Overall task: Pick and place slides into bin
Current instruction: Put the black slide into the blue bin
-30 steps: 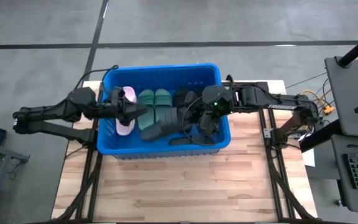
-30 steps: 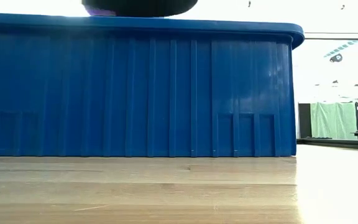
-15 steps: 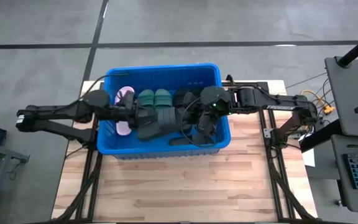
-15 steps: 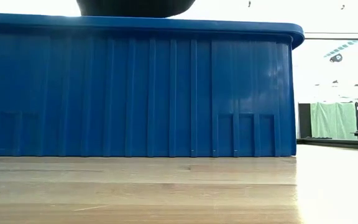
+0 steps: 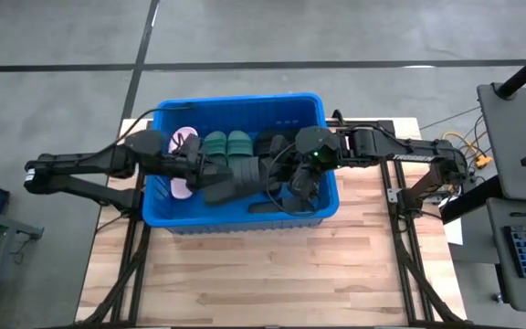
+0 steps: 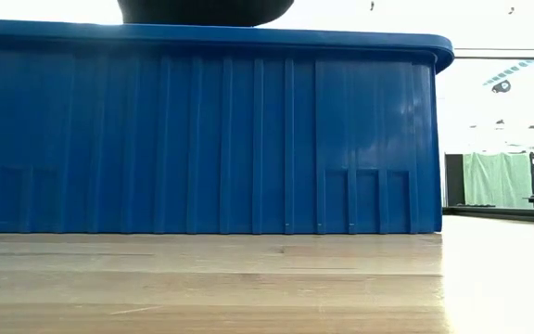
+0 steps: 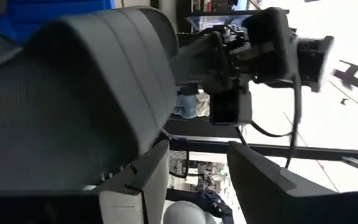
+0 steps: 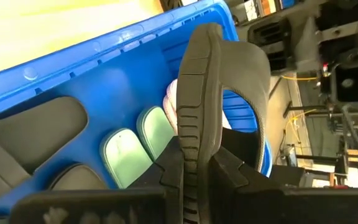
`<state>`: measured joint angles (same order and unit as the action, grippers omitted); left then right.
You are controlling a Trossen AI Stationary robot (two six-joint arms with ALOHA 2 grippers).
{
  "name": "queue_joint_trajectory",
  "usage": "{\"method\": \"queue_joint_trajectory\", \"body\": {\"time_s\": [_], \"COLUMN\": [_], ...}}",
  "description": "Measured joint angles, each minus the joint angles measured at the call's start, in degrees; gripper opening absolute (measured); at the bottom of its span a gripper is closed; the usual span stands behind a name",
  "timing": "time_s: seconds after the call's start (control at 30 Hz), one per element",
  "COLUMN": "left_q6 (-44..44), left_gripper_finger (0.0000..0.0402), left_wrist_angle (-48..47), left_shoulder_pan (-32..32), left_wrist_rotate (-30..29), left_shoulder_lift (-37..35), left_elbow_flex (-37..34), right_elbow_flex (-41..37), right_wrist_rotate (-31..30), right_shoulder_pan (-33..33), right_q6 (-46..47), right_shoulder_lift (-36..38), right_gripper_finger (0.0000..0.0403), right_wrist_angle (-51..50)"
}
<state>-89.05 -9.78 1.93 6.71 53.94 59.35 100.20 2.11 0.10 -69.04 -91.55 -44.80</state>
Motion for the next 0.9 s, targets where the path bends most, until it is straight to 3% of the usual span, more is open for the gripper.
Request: {"method": "queue_joint_trajectory", "body": {"time_s": [0.13,0.3,0.47,0.7,0.9], "left_q6": [0.72,1.15,2.50,2.50,2.83], "left_gripper_finger": [0.0147,0.0147,0.0147,0.0147,0.0147], "left_wrist_angle": [-1.55,-14.59,-6.90,-5.53,2.08], "left_shoulder_pan": [0.00,0.04,0.17,0.33,0.64], "left_wrist_rotate": [-0.60,-2.52,-4.08,-2.62,-1.74], "left_shoulder_lift": [-2.48,-2.23,-0.95,2.90,6.10], "left_elbow_flex": [-0.10,0.07,-0.02,-0.09,-0.12], "right_elbow_flex": [-0.07,-0.07,-0.09,-0.11,-0.15], "right_wrist_rotate": [-0.66,-0.66,-0.66,-0.66,-0.65], "right_shoulder_pan": [0.00,0.00,0.00,0.00,0.00], "right_q6": [0.00,0.02,0.02,0.02,0.02], "right_shoulder_lift": [0.00,0.00,0.00,0.00,0.02], "right_gripper_finger": [0.0029,0.0029,0.0029,0.0029,0.0029], "right_wrist_angle": [-0.04,0.14,0.27,0.65,0.62]}}
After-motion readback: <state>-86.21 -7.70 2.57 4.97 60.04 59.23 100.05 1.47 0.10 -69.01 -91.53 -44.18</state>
